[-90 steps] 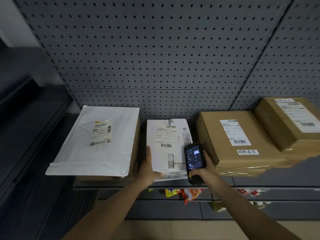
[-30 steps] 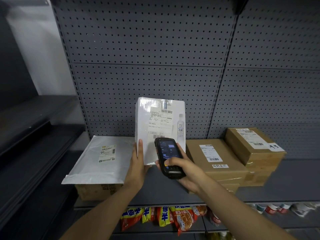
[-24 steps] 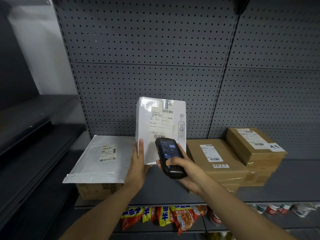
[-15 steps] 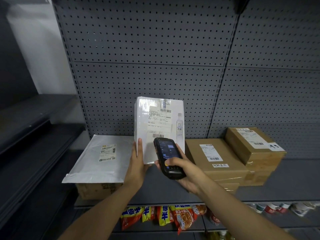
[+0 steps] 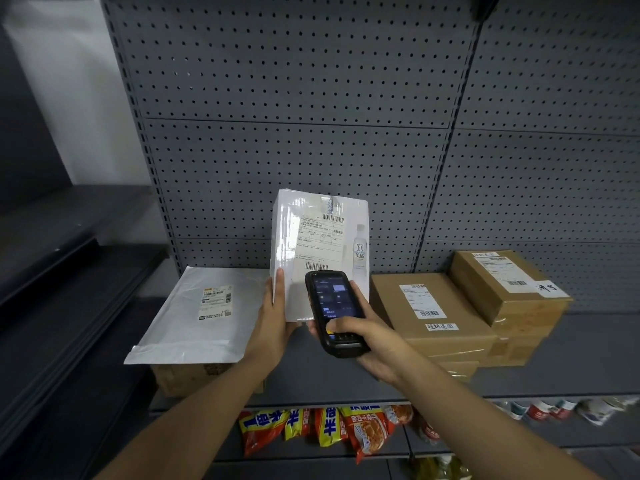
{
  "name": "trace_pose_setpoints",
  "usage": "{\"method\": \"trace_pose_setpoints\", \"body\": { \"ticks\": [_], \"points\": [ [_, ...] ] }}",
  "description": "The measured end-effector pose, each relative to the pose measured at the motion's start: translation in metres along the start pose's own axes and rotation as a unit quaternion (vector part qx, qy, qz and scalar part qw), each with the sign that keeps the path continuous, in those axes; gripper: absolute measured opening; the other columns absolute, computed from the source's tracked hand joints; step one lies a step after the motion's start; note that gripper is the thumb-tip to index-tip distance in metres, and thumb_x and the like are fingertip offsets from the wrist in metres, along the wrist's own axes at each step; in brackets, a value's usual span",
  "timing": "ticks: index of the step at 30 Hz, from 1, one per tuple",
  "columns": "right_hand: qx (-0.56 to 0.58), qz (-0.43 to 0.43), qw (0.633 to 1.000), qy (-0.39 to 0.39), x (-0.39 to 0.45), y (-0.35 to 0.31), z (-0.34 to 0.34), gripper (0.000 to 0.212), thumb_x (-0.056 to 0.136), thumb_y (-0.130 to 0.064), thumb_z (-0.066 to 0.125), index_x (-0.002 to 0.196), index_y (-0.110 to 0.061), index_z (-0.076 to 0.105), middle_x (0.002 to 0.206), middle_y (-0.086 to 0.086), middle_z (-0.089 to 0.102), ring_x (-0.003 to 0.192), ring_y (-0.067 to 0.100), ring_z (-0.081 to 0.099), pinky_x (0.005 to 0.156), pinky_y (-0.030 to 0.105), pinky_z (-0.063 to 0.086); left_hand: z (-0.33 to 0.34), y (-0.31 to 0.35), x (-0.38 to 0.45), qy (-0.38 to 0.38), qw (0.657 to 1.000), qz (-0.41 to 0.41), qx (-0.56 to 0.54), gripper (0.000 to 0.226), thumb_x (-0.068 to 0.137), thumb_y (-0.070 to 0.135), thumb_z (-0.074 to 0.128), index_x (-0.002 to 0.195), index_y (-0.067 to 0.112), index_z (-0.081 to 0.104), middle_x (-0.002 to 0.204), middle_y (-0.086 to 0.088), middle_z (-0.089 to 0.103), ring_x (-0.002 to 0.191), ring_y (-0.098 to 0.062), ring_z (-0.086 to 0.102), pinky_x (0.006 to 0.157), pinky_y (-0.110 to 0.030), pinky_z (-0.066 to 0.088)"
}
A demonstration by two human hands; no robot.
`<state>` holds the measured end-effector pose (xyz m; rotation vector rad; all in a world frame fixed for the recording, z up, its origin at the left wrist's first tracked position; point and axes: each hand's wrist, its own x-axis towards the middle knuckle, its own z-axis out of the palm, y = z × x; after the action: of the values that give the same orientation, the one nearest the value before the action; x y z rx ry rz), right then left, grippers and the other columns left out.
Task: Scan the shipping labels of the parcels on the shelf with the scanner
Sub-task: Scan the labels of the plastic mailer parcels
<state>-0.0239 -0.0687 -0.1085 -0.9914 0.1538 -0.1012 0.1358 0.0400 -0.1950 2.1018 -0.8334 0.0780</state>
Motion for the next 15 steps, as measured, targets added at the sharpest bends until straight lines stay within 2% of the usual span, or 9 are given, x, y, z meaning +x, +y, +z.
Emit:
{"method": "trace_pose_setpoints", "body": {
  "ticks": [4, 7, 11, 15],
  "points": [
    [-0.056, -0.012, 0.997, 0.044, 0.008, 0.007, -0.009, 0.079, 0.066, 0.017, 0.065, 0.131, -0.024, 0.048, 0.117, 0.022, 0.066, 0.095, 0.039, 0.068, 0.078, 0.04, 0.057, -0.002, -0.002, -0.003, -0.024, 0.999, 0.013, -0.035, 0.114, 0.087, 0.017, 0.068, 0.131, 0.059, -0.028, 0.16, 0.003, 0.002, 0.144, -0.019, 0.022, 0.114, -0.043, 0.032],
    [-0.134, -0.041, 0.982, 0.129, 0.012, 0.011, -0.02, 0.083, 0.065, 0.02, 0.067, 0.132, -0.024, 0.045, 0.117, 0.017, 0.066, 0.1, 0.032, 0.067, 0.076, 0.038, 0.056, -0.001, -0.005, -0.003, -0.047, 0.998, 0.025, -0.037, 0.12, 0.084, 0.012, 0.07, 0.134, 0.057, -0.029, 0.159, 0.002, 0.003, 0.144, -0.019, 0.023, 0.113, -0.047, 0.034],
    [-0.209, -0.066, 0.945, 0.244, 0.008, 0.006, -0.042, 0.085, 0.064, 0.018, 0.073, 0.133, -0.024, 0.045, 0.114, 0.004, 0.067, 0.105, 0.024, 0.062, 0.089, 0.045, 0.053, -0.001, -0.002, -0.003, -0.091, 0.994, 0.041, -0.033, 0.122, 0.084, 0.013, 0.07, 0.132, 0.057, -0.033, 0.16, 0.005, 0.004, 0.147, -0.018, 0.012, 0.117, -0.048, 0.026],
    [-0.225, -0.104, 0.931, 0.27, -0.004, -0.009, -0.055, 0.089, 0.064, 0.021, 0.071, 0.134, -0.027, 0.043, 0.119, 0.002, 0.062, 0.11, 0.023, 0.058, 0.093, 0.049, 0.051, -0.002, 0.009, -0.002, -0.128, 0.991, 0.038, -0.023, 0.117, 0.086, 0.016, 0.069, 0.136, 0.048, -0.033, 0.158, 0.002, 0.009, 0.144, -0.017, 0.021, 0.117, -0.042, 0.026]
  ]
}}
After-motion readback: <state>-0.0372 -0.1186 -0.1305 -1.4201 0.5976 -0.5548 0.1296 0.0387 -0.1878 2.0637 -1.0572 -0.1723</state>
